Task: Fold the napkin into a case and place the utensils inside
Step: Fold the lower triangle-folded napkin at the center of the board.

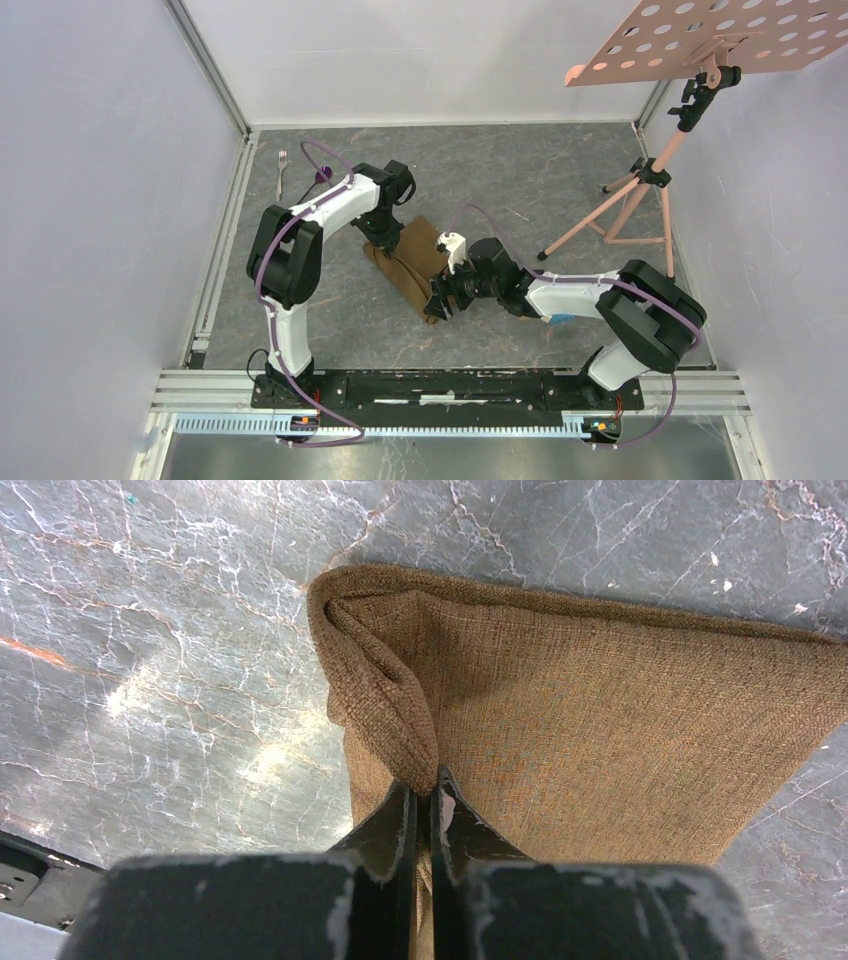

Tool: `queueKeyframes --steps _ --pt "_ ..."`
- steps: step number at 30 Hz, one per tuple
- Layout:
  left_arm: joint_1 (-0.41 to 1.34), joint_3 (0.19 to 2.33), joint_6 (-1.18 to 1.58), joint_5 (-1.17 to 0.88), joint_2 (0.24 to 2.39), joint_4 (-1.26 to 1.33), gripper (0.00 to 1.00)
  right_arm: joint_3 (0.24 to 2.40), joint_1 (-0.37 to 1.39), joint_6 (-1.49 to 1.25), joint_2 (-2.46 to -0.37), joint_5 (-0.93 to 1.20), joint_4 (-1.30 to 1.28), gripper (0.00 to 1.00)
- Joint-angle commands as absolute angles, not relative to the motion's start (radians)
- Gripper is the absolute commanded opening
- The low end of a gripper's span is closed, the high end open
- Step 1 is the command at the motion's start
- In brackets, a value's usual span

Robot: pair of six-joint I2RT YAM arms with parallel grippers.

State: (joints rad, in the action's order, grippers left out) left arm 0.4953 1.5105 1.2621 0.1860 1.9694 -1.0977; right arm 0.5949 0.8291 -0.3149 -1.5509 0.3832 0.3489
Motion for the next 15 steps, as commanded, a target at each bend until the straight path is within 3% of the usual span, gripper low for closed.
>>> queueKeyframes --steps 1,6,9,13,15 --pt "0.482 1.527 1.25 0.177 1.941 -1.083 0.02 0.635 0.834 -0.259 -1.549 0.404 0.378 0.82" --pt "0.468 1.491 1.245 0.129 1.913 -1.044 0.02 0.684 0.858 -0.23 -1.596 0.367 0.335 0.82" --pt "0.467 1.481 1.246 0.123 1.91 -1.04 0.02 0.707 0.87 -0.239 -1.621 0.34 0.329 0.77" --pt "0.467 1.472 1.243 0.126 1.904 -1.037 0.02 0.707 0.872 -0.273 -1.612 0.294 0.333 0.53" --pt "0.466 1.471 1.243 0.133 1.904 -1.035 0.02 0.701 0.87 -0.295 -1.609 0.288 0.338 0.37"
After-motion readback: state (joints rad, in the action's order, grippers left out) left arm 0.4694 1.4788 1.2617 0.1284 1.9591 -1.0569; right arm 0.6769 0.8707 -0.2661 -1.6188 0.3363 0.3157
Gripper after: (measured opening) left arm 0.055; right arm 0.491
